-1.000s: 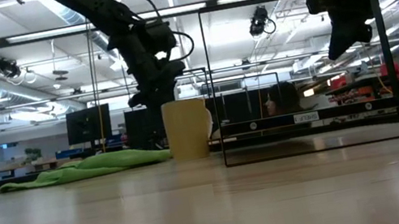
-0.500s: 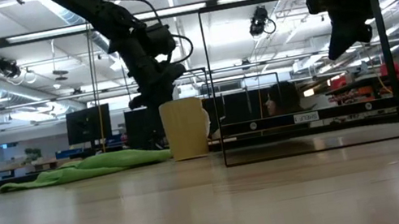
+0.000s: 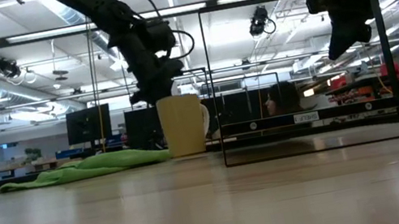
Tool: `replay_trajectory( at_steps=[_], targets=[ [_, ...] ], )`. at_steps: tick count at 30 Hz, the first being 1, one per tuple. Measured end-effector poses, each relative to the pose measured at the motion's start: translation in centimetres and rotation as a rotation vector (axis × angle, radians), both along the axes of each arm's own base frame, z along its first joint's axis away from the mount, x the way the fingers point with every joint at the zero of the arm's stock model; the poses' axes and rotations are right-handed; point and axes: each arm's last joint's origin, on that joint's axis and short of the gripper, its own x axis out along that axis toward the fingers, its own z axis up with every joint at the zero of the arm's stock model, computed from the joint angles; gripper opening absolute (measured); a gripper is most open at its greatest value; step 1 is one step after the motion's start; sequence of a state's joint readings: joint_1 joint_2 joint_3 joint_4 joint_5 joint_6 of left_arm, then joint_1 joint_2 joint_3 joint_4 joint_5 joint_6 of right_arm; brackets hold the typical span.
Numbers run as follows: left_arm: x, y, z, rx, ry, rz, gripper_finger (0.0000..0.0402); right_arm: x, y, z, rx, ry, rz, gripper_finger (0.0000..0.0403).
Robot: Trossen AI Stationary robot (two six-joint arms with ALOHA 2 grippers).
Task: Stack small to large cups/mugs on shelf
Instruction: Put the yellow mug on the shelf
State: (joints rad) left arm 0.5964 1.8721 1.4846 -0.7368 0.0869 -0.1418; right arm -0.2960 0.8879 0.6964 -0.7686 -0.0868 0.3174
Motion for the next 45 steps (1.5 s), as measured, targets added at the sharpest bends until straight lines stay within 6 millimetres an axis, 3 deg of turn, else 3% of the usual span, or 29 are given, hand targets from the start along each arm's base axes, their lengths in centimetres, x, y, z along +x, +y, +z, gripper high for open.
replay_trajectory(
  at_steps=[6, 15, 21, 30, 45],
  targets=[
    [0.3, 0.2, 4.1, 0.043, 0.016, -0.001, 0.0027, 0.0, 0.0, 0.0, 0.0, 0.0, -0.001, 0.0032],
    [0.3, -1.0, 12.1, 0.141, -0.027, -0.129, 0.0027, 0.0, 0.0, 0.0, 0.0, 0.001, 0.0, 0.0032],
    [0.4, -1.9, 15.3, 0.259, -0.072, -0.278, 0.0027, 0.0, 0.0, 0.0, 0.0, 0.001, 0.0, 0.0032],
    [1.2, -2.0, 16.0, 0.341, -0.12, -0.427, 0.0027, 0.0, 0.0, 0.0, 0.001, 0.0, -0.002, 0.0032],
    [5.0, 0.5, 12.8, 0.281, -0.12, -0.542, 0.0027, 0.0, -0.3, 0.0, -0.021, -0.001, -0.07, 0.0031]
  ],
)
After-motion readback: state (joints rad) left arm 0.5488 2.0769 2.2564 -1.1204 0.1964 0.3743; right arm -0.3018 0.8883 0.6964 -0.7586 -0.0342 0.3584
